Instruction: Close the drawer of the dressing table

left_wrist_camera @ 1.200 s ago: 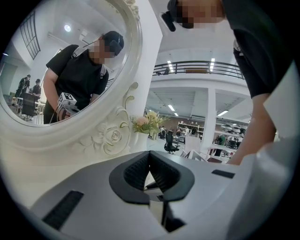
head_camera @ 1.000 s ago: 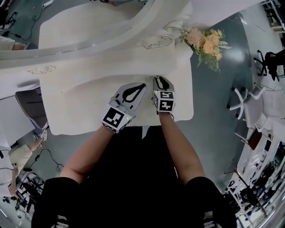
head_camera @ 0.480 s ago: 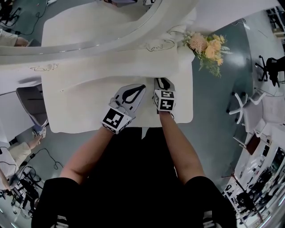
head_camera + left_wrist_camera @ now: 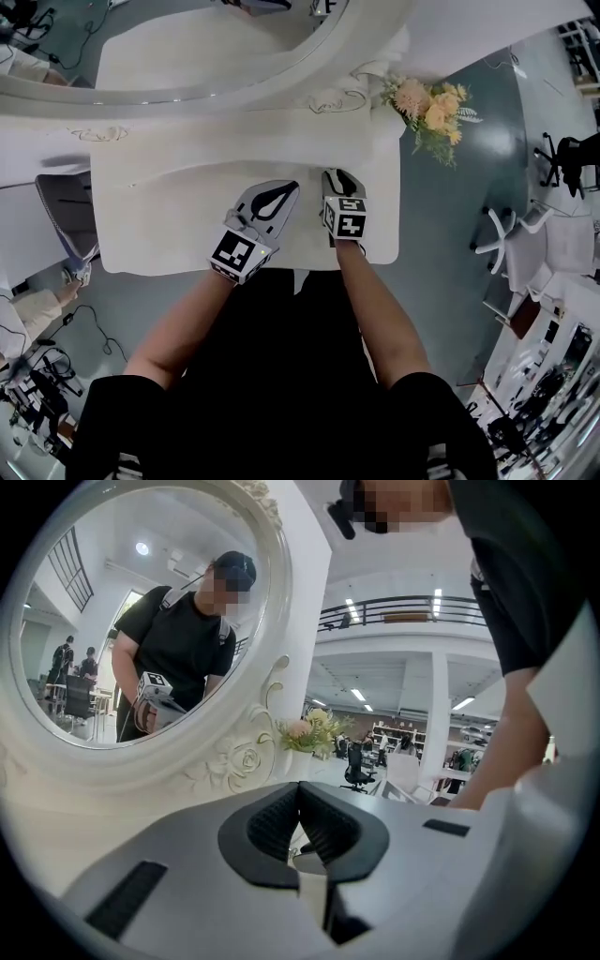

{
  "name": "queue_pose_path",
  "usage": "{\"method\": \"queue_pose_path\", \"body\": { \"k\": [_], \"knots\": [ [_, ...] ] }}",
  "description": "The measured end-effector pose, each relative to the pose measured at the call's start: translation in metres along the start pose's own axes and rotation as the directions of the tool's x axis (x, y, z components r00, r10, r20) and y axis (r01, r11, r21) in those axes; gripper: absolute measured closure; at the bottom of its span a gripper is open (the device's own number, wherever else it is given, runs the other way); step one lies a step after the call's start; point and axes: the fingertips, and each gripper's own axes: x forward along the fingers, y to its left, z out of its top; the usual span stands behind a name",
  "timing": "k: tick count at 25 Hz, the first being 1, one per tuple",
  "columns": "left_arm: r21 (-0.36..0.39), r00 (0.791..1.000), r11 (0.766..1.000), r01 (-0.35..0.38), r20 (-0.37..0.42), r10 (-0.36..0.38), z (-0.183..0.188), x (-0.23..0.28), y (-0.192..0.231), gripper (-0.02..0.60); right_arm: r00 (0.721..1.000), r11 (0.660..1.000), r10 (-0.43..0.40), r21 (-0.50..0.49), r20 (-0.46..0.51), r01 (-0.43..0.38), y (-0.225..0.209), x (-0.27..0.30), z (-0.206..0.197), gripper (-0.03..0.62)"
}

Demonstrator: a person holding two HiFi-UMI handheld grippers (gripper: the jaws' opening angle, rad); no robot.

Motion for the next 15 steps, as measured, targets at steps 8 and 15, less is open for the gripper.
{"method": "queue_pose_path", "body": {
  "k": [8, 15],
  "knots": [
    [-0.014, 0.999, 0.999, -0.04, 0.025, 0.04, 0.017, -0.008, -0.016, 0.586, 0.987, 0.993, 0.109, -0.066, 0.116, -0.101, 0.009, -0.063, 0.022, 0.482],
    [0.004, 0.996, 0.997, -0.073, 0.056, 0.073, 0.041, -0.017, -0.045, 0.586, 0.916, 0.952, 0.294, -0.171, 0.272, -0.255, 0.031, -0.144, 0.077, 0.497]
  ]
}}
